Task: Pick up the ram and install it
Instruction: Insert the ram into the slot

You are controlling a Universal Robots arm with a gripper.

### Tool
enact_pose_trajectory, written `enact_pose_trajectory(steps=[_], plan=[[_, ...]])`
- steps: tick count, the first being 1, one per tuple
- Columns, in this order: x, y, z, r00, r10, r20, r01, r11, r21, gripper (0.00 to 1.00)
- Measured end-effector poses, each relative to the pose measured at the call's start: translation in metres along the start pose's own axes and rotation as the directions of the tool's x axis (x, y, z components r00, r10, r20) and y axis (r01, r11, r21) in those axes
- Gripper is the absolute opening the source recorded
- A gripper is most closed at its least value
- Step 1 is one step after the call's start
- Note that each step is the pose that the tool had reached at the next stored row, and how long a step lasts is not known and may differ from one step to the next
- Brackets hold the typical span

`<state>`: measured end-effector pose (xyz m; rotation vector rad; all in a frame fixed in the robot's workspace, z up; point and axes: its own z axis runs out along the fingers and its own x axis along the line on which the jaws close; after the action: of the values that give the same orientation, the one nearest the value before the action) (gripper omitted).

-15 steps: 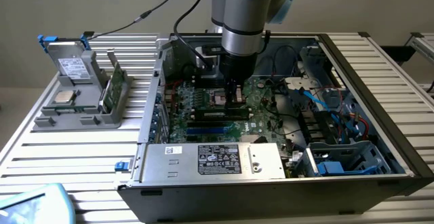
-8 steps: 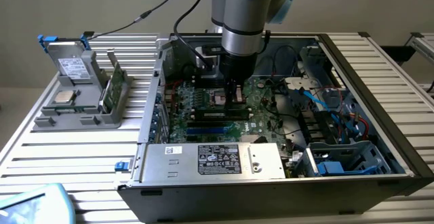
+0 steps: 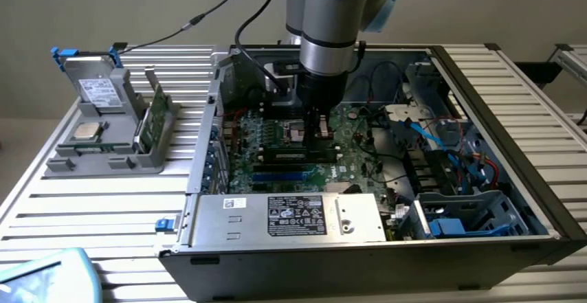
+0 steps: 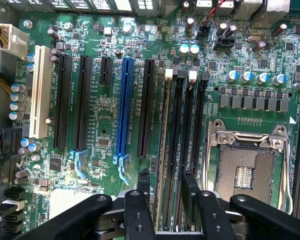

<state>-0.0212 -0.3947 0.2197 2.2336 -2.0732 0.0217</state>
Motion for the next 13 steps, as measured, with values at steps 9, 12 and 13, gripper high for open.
enact_pose_trajectory(steps=[9, 12, 13], plan=[[0.0001, 0.0012, -0.0025, 1.0000, 0.000, -0.0001, 0.000, 1.0000, 0.0000, 0.39], [0.0002, 0.0017, -0.0046, 1.0000, 0.000, 0.0000, 0.000, 1.0000, 0.0000, 0.39], [0.0002, 0.0019, -0.0051, 1.0000, 0.000, 0.0000, 0.000, 1.0000, 0.0000, 0.39]])
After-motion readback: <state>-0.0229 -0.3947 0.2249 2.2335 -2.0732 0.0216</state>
